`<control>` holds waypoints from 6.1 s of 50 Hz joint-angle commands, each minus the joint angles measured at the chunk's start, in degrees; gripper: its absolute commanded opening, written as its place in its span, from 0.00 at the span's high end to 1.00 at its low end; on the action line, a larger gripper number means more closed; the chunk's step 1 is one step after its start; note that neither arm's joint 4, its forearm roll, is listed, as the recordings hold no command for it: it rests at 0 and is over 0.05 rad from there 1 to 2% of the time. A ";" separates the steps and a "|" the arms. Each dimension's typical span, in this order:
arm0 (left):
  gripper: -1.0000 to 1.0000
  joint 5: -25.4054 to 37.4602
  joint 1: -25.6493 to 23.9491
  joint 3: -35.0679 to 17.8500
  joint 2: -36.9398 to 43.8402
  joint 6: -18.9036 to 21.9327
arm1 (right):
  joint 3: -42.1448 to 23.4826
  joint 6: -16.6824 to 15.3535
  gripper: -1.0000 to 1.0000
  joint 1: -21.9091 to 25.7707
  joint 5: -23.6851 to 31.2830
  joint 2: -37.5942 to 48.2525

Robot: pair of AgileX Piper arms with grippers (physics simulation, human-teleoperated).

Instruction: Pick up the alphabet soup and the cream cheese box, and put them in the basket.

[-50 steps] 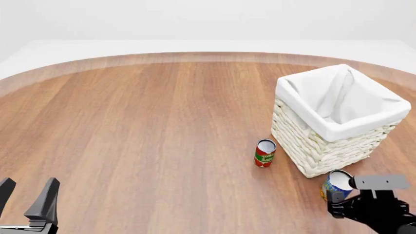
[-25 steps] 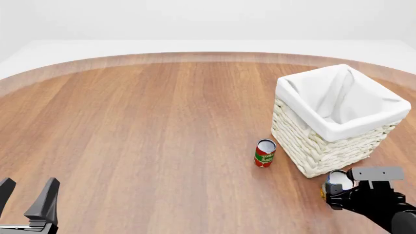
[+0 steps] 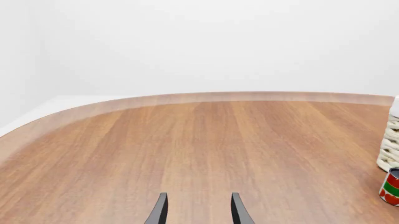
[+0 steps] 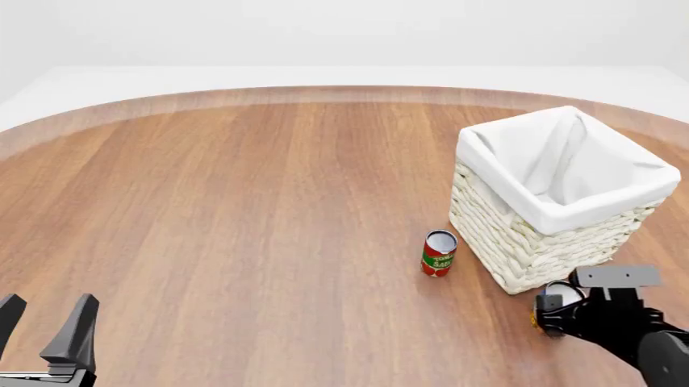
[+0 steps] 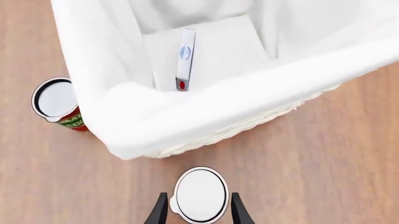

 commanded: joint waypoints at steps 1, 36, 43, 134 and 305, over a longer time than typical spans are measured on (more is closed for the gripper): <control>0.00 0.00 0.00 0.00 0.00 0.00 | -0.24 -0.01 0.00 -0.08 -2.26 3.07; 0.00 0.00 0.00 0.00 0.00 0.00 | 1.49 0.64 1.00 0.90 -6.32 6.22; 0.00 0.00 0.00 0.00 0.00 0.00 | 1.32 0.37 1.00 0.70 -5.16 4.97; 0.00 0.00 0.00 0.00 0.00 0.00 | -20.83 -5.37 1.00 -1.32 39.48 -23.76; 0.00 0.00 0.00 0.00 0.00 0.00 | -55.57 -7.81 1.00 0.35 28.93 21.66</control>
